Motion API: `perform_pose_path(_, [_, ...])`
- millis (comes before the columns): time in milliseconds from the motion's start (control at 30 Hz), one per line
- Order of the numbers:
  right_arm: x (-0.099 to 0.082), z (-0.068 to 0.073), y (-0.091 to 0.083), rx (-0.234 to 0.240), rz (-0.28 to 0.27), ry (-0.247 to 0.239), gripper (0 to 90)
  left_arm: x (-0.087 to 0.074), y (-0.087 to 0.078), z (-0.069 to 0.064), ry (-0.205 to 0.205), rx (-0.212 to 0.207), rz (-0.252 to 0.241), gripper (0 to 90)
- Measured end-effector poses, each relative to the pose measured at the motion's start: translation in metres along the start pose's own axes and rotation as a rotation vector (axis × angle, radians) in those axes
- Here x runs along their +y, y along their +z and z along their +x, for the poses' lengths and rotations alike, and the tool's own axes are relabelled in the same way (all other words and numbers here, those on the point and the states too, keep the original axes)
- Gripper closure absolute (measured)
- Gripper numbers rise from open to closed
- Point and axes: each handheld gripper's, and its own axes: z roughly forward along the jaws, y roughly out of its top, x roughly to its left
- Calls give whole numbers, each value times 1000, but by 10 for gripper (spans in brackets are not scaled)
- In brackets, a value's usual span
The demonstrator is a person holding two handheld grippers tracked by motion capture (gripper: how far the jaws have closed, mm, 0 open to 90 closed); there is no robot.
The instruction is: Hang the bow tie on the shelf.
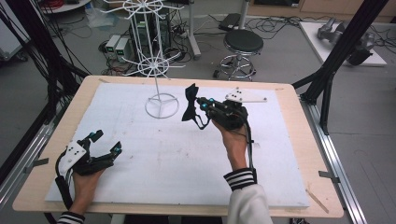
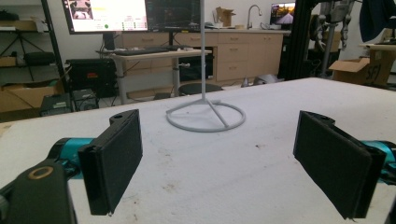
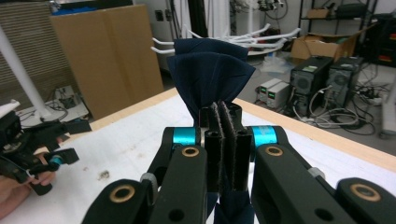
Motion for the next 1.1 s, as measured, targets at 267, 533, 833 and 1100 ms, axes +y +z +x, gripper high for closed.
perform_pose_path(267, [10,10,20,31,-4,-17,879,0,0,0,0,0,0,160])
perform_pose_path(533, [23,15,40,46,-7,-35,879,0,0,0,-5,0,0,160])
perform_pose_path(833, [36,13,59,61,-25,-29,879,0,0,0,-7,0,-2,160])
perform_pose_path(1100, [46,15,75,72,-24,-43,878,0,0,0,-5,0,-1,160])
